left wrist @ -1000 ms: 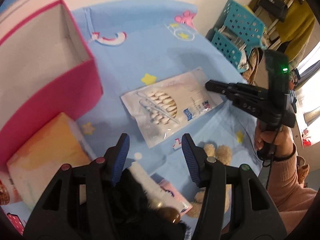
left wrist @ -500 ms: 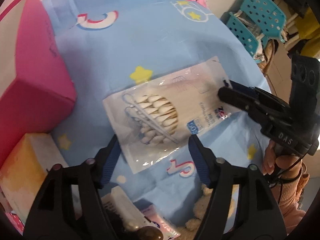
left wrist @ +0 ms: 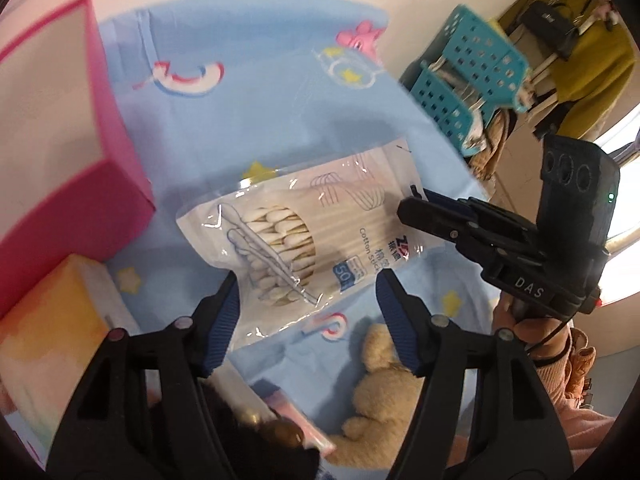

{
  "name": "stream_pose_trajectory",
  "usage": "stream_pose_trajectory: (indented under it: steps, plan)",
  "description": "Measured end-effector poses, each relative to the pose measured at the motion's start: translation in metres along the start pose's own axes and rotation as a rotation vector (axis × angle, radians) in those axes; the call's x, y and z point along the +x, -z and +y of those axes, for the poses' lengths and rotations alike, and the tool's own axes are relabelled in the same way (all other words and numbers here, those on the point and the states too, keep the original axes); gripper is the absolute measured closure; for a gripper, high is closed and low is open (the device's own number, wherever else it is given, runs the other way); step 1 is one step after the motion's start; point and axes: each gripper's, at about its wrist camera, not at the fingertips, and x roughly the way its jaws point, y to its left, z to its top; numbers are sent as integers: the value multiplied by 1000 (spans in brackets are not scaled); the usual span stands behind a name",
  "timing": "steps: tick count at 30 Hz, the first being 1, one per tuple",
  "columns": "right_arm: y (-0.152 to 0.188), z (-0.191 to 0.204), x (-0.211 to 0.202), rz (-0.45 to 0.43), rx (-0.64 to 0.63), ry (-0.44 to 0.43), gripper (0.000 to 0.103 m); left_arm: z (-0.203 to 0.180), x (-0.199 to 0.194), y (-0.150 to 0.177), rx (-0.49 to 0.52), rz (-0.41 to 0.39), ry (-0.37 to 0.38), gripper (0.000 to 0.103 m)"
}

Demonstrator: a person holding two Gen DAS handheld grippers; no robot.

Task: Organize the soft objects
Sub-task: 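Carry the cotton-swab bag in the right gripper over the pink box, then open the right gripper to drop the bag into the pink box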

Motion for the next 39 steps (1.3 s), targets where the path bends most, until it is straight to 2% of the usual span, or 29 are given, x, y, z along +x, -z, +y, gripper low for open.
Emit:
stream_pose_trajectory:
  steps: [4,7,11,14,21,29,33,35,37,39]
  plan:
    - [-15,27,-20,-50,-57,-22,84,-5,-45,7,27,-119,-9,35]
    - [-34,60,-30,-91,-118,-74,84,-1,-83,13,28,-207,-51,35]
    - [-60,104,-21,-110,-190,-171,84,24,-133,22,0,-308,-138,35]
    - [-76,140,1,-94,-251,-223,84,58,-162,23,-56,-351,-199,35]
    - [-99,199,79,9,-303,-309,83,140,-192,25,-181,-375,-289,35]
    - [-99,216,162,164,-254,-315,83,214,-164,26,-353,-295,-254,35]
    - [-94,221,184,209,-269,-268,82,237,-150,31,-410,-263,-249,35]
    - [-92,220,194,236,-254,-243,78,241,-150,35,-427,-258,-260,35]
    - [-91,220,199,251,-242,-226,63,240,-154,37,-430,-274,-252,35]
    - [-91,220,202,252,-235,-211,59,236,-162,40,-422,-304,-275,35]
